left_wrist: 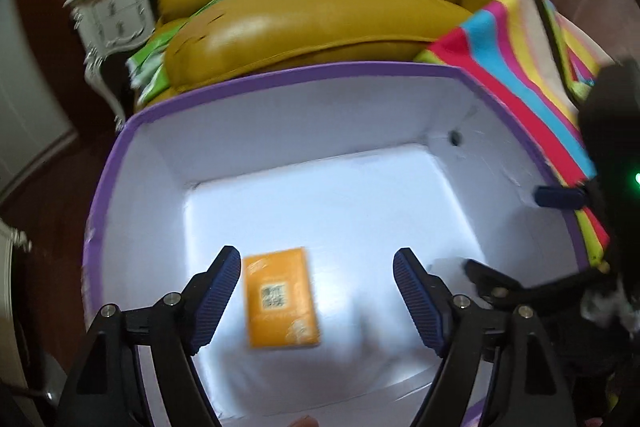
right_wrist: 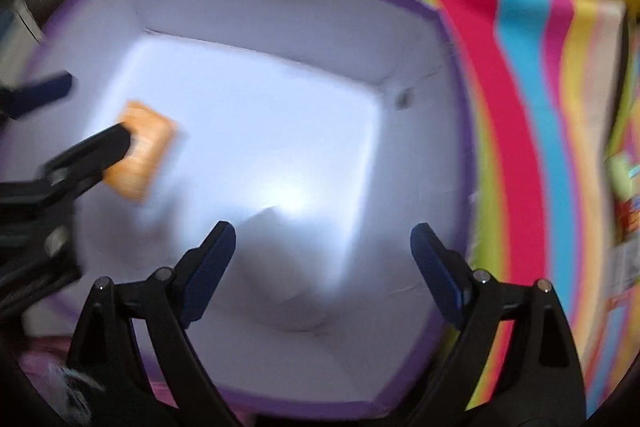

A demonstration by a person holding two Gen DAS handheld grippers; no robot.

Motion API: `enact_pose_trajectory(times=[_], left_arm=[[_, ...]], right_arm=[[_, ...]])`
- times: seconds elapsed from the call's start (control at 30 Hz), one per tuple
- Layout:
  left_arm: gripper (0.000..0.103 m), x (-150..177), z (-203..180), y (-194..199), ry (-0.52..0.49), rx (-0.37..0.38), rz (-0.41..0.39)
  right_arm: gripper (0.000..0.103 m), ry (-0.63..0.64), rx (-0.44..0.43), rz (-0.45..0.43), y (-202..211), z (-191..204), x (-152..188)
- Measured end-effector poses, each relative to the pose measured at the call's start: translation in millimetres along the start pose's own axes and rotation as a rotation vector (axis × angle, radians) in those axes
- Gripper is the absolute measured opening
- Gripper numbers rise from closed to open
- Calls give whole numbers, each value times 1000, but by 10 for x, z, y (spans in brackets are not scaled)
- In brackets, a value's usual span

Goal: Organize objects
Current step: 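Open both tools to drop the tissue pack and foam block into the box, then return both tools to the table and grasp the white box with the right tool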

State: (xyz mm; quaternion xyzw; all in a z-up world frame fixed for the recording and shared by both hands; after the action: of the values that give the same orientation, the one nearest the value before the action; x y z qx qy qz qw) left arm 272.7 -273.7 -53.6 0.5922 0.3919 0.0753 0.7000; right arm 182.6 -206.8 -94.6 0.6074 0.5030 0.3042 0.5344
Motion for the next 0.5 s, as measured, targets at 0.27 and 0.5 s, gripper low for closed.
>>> enact_pose_trajectory(times=[0.27, 0.5], left_arm=[[88, -298, -325, 558, 18, 109, -207], [103, -625, -1543, 852, -170, 336, -188]], right_arm=[[91, -15, -139, -238, 550, -257, 52], [101, -419, -9, -450, 951, -1845, 971]])
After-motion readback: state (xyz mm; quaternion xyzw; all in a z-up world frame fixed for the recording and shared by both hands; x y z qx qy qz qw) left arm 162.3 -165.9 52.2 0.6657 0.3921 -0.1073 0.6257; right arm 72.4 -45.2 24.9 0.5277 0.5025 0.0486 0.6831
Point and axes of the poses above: each gripper's, at about its wrist camera, not at the fingertips, and y roughly against the way its jaws point, z to its left, x to its underside, the point moved 7 cm from there along -y, roughly the way its jaws point, and after that the axes turned 7 degrees about z, right-handed, at the moved point
